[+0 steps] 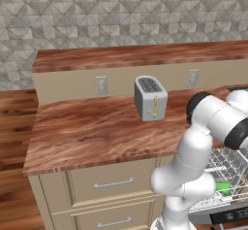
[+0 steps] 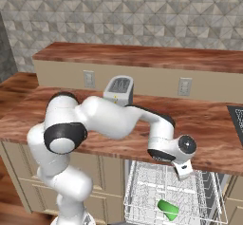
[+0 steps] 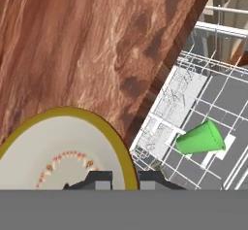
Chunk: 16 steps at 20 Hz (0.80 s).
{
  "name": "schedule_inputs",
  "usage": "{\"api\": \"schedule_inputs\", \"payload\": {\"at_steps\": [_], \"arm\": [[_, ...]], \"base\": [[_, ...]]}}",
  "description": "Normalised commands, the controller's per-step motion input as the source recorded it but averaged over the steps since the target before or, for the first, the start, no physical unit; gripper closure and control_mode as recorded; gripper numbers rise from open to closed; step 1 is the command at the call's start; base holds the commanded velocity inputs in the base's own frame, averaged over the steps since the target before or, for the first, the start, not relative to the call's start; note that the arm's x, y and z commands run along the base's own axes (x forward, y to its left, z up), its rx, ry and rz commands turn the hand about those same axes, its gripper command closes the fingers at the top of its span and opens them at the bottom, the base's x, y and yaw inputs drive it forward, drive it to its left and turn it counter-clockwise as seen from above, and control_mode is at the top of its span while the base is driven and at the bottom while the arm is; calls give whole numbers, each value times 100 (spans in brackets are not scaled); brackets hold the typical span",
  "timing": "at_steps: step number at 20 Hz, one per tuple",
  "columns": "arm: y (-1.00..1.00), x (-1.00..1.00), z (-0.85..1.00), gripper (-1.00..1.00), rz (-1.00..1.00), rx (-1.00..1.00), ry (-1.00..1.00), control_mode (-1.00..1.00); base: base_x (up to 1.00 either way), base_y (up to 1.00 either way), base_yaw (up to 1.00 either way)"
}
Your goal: Pick up the cup and bowl from the counter, place them in the dishwasher, and close the dishwasher door.
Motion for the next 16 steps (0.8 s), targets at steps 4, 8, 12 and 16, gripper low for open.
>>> {"api": "schedule_inputs", "payload": {"at_steps": [4, 8, 12, 16], "arm": [[0, -54, 0, 100, 0, 0, 0, -100], [0, -44, -6, 100, 0, 0, 0, -100], [0, -20, -36, 100, 0, 0, 0, -100], [-1, -17, -43, 100, 0, 0, 0, -100]], "base": [[0, 0, 0], [0, 0, 0], [0, 0, 0], [0, 0, 0]]}}
